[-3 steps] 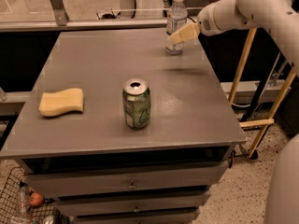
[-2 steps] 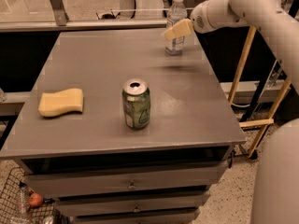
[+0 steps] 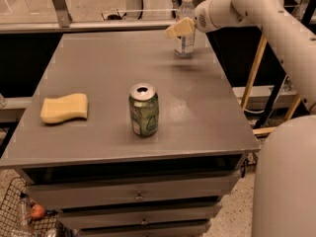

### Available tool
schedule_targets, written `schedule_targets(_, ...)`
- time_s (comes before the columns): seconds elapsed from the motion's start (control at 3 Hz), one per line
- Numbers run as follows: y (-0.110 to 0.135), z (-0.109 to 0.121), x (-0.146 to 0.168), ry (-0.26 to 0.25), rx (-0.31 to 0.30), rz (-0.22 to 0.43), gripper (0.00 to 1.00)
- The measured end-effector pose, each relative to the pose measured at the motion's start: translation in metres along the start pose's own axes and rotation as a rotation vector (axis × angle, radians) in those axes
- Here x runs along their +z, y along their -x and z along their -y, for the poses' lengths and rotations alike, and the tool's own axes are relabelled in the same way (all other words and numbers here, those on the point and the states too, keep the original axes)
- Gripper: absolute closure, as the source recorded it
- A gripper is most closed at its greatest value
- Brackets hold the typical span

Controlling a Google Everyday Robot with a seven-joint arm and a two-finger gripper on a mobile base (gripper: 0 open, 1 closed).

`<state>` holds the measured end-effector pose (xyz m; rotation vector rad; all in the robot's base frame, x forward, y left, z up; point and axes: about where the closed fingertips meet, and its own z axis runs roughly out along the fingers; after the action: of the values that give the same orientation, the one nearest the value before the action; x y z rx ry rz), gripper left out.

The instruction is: Move blue plastic bottle near green can

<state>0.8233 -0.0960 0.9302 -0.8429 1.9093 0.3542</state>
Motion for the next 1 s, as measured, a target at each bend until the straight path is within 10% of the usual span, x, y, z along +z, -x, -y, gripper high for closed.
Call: schedule_targets(1.0,0.014,-0.015,-0.020,0.024,-0.088,0.044,0.87)
